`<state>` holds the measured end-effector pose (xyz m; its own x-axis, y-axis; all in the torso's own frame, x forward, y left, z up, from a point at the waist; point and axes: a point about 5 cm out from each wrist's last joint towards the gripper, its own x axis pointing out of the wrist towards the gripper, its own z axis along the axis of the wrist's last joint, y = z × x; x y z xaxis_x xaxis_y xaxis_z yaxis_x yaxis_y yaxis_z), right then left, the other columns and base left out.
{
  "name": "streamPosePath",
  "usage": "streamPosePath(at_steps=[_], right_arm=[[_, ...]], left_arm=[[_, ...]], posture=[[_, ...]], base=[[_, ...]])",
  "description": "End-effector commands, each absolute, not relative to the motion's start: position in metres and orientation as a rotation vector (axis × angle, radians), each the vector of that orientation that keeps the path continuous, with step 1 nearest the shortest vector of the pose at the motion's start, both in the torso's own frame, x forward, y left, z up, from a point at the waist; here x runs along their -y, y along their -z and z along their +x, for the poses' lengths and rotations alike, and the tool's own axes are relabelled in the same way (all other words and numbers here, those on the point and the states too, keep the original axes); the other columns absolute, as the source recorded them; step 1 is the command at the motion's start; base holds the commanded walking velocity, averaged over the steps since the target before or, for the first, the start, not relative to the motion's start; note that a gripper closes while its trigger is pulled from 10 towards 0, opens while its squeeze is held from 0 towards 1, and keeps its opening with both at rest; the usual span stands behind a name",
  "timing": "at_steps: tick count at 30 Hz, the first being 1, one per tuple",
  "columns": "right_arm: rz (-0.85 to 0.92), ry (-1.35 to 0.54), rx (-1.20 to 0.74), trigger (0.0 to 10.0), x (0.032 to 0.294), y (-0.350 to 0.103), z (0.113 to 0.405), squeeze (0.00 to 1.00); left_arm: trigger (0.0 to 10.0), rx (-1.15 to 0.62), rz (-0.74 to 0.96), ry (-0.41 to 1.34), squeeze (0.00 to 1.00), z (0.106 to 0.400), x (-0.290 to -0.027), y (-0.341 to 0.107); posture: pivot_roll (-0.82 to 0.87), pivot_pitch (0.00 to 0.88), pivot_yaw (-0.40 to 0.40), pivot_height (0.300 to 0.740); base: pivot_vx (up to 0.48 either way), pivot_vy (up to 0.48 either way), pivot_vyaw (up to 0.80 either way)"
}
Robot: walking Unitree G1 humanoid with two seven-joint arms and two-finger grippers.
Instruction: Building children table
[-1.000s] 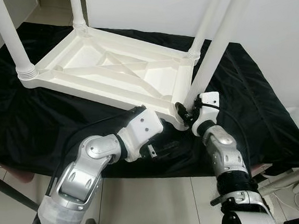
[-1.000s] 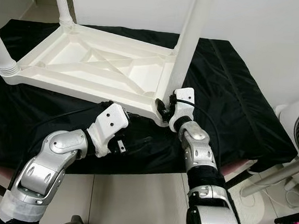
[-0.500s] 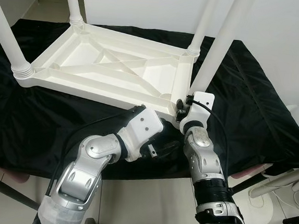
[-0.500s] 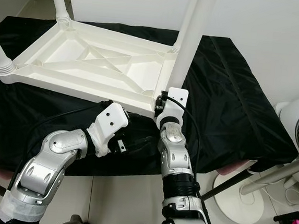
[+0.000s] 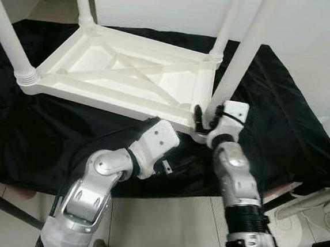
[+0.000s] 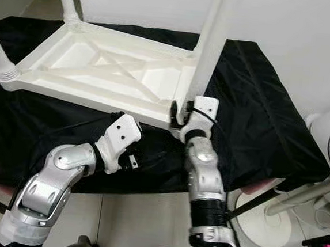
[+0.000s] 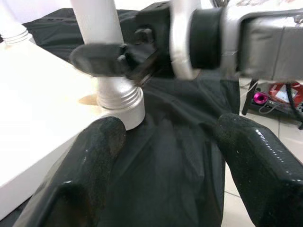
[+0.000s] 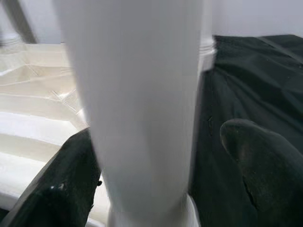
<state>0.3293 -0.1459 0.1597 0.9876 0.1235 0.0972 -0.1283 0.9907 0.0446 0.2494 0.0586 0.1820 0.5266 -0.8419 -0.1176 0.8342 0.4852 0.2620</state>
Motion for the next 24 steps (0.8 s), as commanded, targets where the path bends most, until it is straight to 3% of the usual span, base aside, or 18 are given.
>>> streamPosePath(at_steps=[1,7,13,24], right_arm=[[0.052,-0.184,0.094,10.0,0.154,-0.157,0.326,0.0],[-0.098,-0.391,0.05,10.0,0.171,-0.149,0.326,0.0],[-0.165,-0.57,0.004,10.0,0.169,-0.144,0.334,0.0],[-0.202,-0.638,-0.026,10.0,0.163,-0.149,0.356,0.0]], left_arm=[[10.0,0.041,0.303,0.919,0.0,0.253,-0.062,-0.183],[10.0,0.044,0.306,0.925,0.0,0.253,-0.061,-0.183],[10.0,0.054,0.311,0.93,0.0,0.256,-0.059,-0.185],[10.0,0.054,0.316,0.925,0.0,0.256,-0.06,-0.185]], posture=[[-0.04,0.036,-0.057,0.74],[-0.05,0.025,-0.052,0.74],[-0.05,0.017,-0.046,0.74],[-0.03,0.019,-0.046,0.74]], base=[[0.0,0.0,0.0],[0.0,0.0,0.0],[0.0,0.0,0.0],[0.0,0.0,0.0]])
